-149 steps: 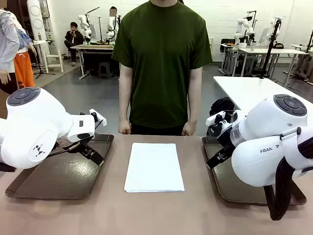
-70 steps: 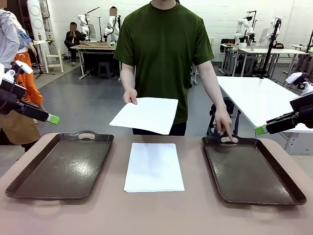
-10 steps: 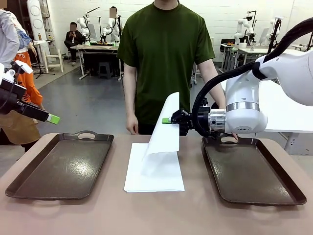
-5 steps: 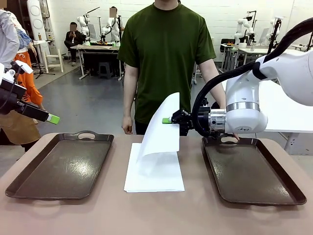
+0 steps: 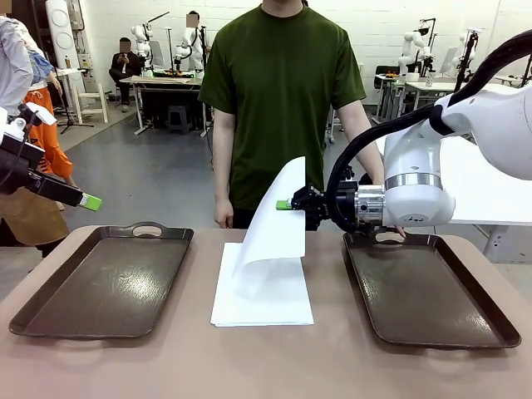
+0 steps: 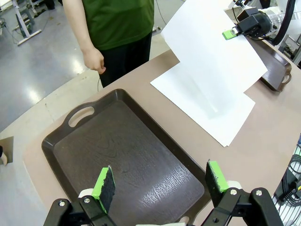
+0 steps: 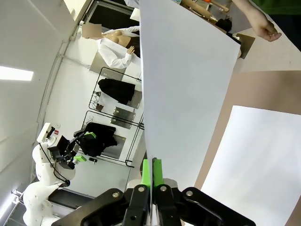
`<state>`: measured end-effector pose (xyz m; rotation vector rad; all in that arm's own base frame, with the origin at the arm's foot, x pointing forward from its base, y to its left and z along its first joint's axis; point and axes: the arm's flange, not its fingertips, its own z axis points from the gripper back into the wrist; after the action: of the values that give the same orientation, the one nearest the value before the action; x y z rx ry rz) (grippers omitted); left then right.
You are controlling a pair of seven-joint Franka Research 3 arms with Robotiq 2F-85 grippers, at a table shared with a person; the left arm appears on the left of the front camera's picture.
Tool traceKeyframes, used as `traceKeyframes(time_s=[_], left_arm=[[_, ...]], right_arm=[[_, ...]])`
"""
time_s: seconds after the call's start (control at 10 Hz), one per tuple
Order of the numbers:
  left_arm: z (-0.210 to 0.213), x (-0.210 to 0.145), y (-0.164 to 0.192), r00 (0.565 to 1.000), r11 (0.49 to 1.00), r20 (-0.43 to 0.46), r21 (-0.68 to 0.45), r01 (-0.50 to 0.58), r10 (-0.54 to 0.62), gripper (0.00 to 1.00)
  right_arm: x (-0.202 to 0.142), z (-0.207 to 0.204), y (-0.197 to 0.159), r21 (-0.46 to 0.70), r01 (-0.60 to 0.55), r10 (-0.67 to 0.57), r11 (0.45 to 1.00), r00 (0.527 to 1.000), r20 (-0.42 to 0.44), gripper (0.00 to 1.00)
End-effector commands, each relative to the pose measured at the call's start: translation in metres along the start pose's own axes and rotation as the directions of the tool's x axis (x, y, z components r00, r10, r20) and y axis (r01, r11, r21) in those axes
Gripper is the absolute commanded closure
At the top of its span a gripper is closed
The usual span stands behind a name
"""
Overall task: Sort the A4 documents.
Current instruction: Place the A4 Paper in the designated Handle tray.
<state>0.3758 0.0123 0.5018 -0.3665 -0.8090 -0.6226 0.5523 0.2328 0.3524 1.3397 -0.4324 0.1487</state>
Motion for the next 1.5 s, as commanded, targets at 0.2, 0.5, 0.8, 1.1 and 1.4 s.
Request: traceKeyframes(time_s=[0.2,0.5,0.8,1.1,1.4], left_arm=[[0.0,-0.002,0.003,1.0,1.0,0.006,-0.012,0.009,-0.009,0.0],[0.0,-0.002,0.003,1.0,1.0,0.006,-0.012,0.009,-0.009,0.0],[0.0,-0.002,0.003,1.0,1.0,0.006,-0.012,0.009,-0.009,0.0],[0.0,-0.002,0.003,1.0,1.0,0.006,-0.012,0.009,-0.009,0.0],[0.0,-0.002,0.003,1.0,1.0,0.006,-0.012,0.009,-0.009,0.0]], right_arm=[[-0.002,0.037,0.005,-0.013,-0.074,0.074,0.997,0.997,-0.031,0.99],[0.0,0.107,-0.003,0.008,-0.045,0.045,0.999,0.998,-0.044,0.99],[-0.001,0.175,-0.011,0.012,0.079,-0.078,0.997,0.996,-0.044,0.99],[0.001,0.218,-0.027,0.007,0.167,-0.166,0.986,0.985,-0.056,0.99],[-0.004,0.225,-0.055,-0.002,0.14,-0.138,0.99,0.978,-0.156,0.99]])
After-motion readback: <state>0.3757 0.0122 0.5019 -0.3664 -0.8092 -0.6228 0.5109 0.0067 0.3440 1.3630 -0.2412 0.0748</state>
